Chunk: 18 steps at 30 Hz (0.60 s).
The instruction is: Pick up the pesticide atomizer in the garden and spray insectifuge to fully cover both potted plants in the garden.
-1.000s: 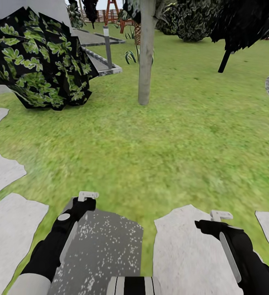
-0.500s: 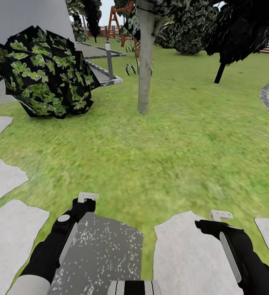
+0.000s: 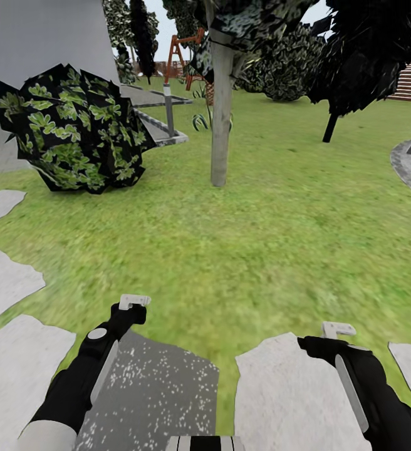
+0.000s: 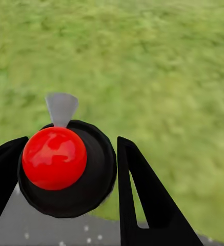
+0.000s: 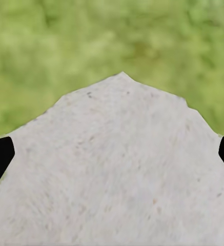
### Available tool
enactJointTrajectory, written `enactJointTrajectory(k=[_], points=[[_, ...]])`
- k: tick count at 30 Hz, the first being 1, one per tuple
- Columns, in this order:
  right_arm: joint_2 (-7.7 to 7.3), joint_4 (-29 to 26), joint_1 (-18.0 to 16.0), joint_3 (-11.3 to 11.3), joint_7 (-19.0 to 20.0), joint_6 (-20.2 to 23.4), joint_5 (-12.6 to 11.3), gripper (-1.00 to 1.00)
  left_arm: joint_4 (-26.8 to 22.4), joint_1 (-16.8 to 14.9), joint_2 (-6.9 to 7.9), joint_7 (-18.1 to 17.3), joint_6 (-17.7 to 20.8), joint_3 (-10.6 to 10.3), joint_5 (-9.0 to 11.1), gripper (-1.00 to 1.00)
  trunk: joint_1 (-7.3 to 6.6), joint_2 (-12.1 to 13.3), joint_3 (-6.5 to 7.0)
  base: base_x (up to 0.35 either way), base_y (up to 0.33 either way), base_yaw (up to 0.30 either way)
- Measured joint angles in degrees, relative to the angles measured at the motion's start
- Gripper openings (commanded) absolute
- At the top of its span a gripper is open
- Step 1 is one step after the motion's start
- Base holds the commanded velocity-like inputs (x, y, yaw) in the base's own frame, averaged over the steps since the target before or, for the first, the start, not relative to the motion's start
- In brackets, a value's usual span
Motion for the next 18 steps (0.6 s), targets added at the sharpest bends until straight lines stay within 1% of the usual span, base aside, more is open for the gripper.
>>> enactJointTrajectory(k=[4,5,6,10,18], points=[[-0.04,0.0,0.0,-0.1,0.0,0.0,0.0,1.00,0.0,0.0,0.00,0.0,0.1,0.0,0.0,-1.00,-0.10,0.1,0.89,0.000,0.000,0.000],[-0.05,0.0,0.0,-0.1,0.0,0.0,0.0,1.00,0.0,0.0,0.01,0.0,0.1,0.0,0.0,-1.00,-0.13,0.1,1.11,0.000,0.000,-0.141],[-0.16,0.0,0.0,-0.3,0.0,0.3,-0.3,1.00,0.0,0.0,0.01,0.0,0.6,0.0,0.0,-1.00,-0.15,0.1,1.36,0.000,0.000,-0.185],[-0.18,0.0,0.0,-1.3,0.0,0.3,-0.4,1.00,0.0,0.0,0.01,0.0,2.2,0.0,-0.1,-1.00,-0.15,0.1,1.52,0.000,0.000,-0.227],[-0.18,-0.1,0.0,-2.3,0.0,0.4,-0.4,1.00,0.1,0.0,0.01,0.0,2.5,0.0,-0.1,-1.00,-0.15,0.1,1.79,0.000,0.000,-0.253]])
